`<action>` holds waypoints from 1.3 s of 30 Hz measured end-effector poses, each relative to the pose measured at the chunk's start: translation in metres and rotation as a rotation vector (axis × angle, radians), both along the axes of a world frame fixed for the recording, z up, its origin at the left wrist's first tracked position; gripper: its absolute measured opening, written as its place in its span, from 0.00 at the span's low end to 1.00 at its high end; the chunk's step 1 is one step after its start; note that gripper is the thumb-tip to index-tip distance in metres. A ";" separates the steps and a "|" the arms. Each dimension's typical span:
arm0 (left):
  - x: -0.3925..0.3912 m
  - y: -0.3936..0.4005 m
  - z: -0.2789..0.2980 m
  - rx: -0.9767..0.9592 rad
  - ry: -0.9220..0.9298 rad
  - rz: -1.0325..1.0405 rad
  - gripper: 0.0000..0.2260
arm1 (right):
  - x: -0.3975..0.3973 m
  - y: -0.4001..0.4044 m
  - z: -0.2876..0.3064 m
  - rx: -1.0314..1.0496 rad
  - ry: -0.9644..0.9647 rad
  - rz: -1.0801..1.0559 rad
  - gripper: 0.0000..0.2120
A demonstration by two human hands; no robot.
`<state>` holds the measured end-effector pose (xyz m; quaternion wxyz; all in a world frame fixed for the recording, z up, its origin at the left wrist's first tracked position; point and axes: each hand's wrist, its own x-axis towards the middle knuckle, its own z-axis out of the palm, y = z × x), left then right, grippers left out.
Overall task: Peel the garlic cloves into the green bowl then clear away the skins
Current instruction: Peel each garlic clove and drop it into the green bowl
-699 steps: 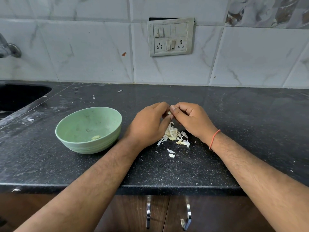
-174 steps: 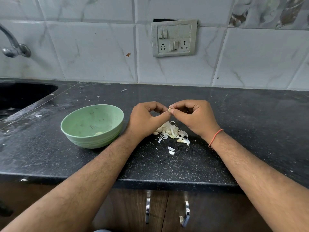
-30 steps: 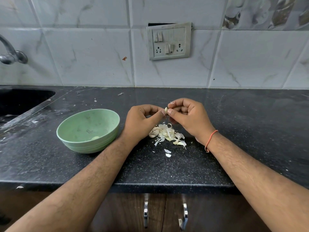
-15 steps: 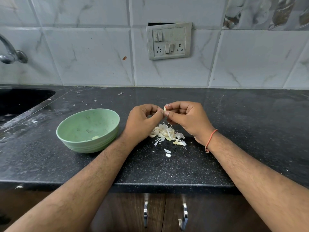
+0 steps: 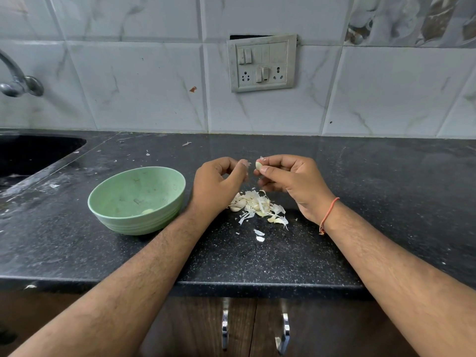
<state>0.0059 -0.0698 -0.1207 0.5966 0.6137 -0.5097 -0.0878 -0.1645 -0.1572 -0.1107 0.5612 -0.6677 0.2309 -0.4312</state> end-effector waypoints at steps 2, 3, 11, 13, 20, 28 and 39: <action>0.001 0.000 -0.001 0.006 -0.047 0.003 0.08 | -0.001 0.000 0.000 0.011 0.000 -0.005 0.08; 0.002 0.000 -0.002 0.015 -0.058 -0.008 0.05 | -0.001 -0.001 0.000 0.018 0.003 -0.006 0.08; -0.002 0.006 0.001 0.035 -0.111 0.017 0.06 | -0.001 -0.002 0.001 0.061 0.014 -0.031 0.08; -0.001 0.003 -0.001 0.061 -0.070 0.000 0.12 | -0.001 -0.002 0.001 0.064 0.016 -0.033 0.08; 0.001 0.005 0.000 0.033 0.001 -0.031 0.20 | -0.001 -0.003 0.000 0.063 0.024 -0.016 0.07; 0.002 0.003 -0.002 0.007 -0.118 -0.079 0.03 | 0.000 -0.006 -0.004 -0.054 0.073 -0.064 0.07; 0.002 0.003 -0.002 0.015 -0.080 -0.094 0.04 | 0.000 -0.012 -0.010 -0.267 0.192 -0.172 0.05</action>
